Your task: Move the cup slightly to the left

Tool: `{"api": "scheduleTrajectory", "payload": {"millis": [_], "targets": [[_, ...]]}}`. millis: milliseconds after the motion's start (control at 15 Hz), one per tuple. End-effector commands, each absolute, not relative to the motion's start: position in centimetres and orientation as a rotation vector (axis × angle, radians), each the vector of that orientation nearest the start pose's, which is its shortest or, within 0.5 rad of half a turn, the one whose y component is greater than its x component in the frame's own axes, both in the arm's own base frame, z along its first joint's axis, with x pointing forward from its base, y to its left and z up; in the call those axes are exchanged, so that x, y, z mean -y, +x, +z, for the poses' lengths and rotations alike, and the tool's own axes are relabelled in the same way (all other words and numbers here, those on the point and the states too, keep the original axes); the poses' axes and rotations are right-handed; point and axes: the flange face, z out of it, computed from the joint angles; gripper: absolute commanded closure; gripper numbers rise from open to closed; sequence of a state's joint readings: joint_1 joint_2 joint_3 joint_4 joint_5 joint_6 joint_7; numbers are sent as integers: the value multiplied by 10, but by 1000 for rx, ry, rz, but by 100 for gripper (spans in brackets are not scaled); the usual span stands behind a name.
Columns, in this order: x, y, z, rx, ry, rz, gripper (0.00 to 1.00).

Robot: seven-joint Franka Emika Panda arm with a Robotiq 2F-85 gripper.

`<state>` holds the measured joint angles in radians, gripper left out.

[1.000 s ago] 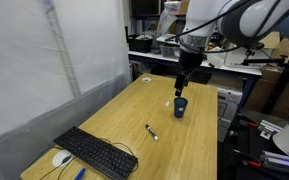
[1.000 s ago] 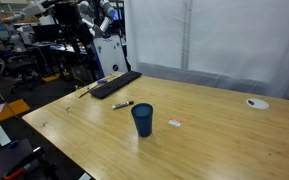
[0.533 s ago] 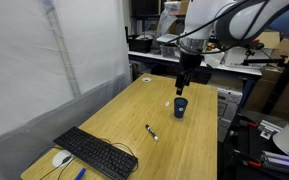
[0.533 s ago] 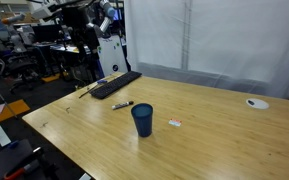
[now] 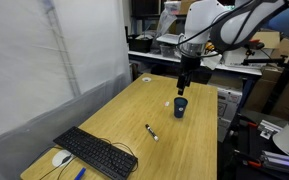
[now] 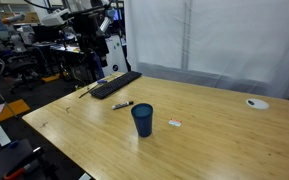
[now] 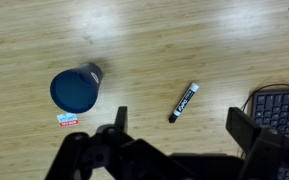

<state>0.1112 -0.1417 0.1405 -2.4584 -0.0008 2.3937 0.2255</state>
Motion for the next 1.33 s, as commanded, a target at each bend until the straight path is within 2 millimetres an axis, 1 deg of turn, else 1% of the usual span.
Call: {"api": "scheduleTrajectory", "payload": {"millis": [0,67,133,200,467,600,867,1067,1267], "targets": [[-105,462,353,142,-3141,-181,0],[-101,464,352,167,-3136,-182,0],[-100,463,353,156,-3137,-172,0],[-103,462,352,118,-3138,-132,0],[-101,462,351,128,-3138,-132,0],[-94,469,349,129,-3135,-120,0],[-80,476,345,109,-3132,-125,0],[-72,483,336,124,-3128,-119,0],[-70,488,323,189,-3125,-121,0]]}}
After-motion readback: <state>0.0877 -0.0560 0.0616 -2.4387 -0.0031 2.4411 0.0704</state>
